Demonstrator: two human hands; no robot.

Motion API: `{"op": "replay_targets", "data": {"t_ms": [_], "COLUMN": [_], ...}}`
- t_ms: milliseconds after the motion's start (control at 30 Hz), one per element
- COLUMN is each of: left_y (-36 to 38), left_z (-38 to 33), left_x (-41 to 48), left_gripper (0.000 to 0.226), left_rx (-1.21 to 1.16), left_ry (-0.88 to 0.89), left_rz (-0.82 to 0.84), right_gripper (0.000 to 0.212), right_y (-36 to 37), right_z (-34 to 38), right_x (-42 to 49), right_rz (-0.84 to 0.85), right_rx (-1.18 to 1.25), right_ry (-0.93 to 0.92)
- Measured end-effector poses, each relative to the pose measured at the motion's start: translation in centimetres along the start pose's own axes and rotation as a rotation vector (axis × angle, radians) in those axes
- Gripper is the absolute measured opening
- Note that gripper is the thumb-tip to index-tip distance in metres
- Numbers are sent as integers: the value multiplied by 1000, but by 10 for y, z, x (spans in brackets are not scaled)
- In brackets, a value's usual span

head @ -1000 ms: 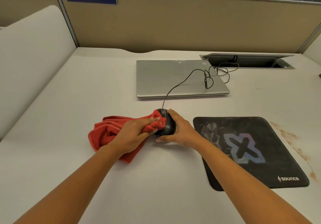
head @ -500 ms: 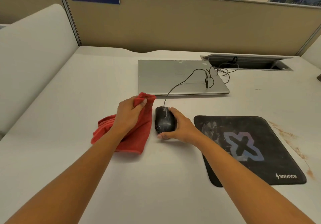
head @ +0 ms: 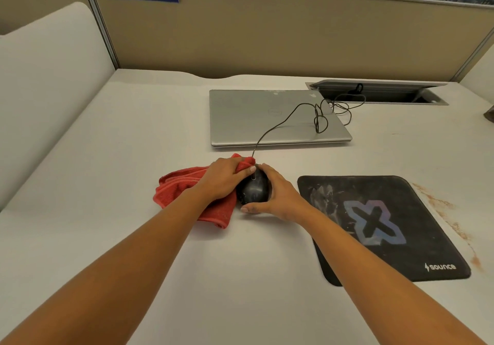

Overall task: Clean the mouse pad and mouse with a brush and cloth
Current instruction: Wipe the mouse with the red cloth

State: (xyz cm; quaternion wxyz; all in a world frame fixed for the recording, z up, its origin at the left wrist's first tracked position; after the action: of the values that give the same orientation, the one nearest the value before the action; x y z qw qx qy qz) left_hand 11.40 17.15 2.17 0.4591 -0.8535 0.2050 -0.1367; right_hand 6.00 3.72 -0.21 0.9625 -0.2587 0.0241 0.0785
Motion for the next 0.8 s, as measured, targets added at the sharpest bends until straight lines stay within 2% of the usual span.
{"op": "replay_targets", "data": {"t_ms": [233,500,800], "left_y": [3,6,7], "left_z": [3,1,2], "left_x": [-14,-41,-75], "left_gripper": [45,44,37], "left_rx": [45,-8,34], "left_ry": [96,177,191], "left_rz": [31,-9,-24], "right_gripper": [106,108,96], "right_y": [1,2,0], "right_z": [-2,-2,1], "right_x": [0,-1,-1], "right_rz": [-1,-11,-29], "right_rx": [-3,-15,-50], "right_ry": [-3,7,-47]}}
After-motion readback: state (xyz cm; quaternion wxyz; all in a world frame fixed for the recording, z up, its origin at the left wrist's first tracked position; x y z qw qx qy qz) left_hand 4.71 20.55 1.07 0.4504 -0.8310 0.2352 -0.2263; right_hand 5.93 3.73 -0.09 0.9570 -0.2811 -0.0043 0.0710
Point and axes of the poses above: each hand's wrist, its own x-axis towards the middle knuckle, its own y-axis out of the palm, z = x × y, the point moved 4 cm from there along x, towards the middle knuckle, and after that the axes turned 8 degrees about x, right-handed, at the moved point
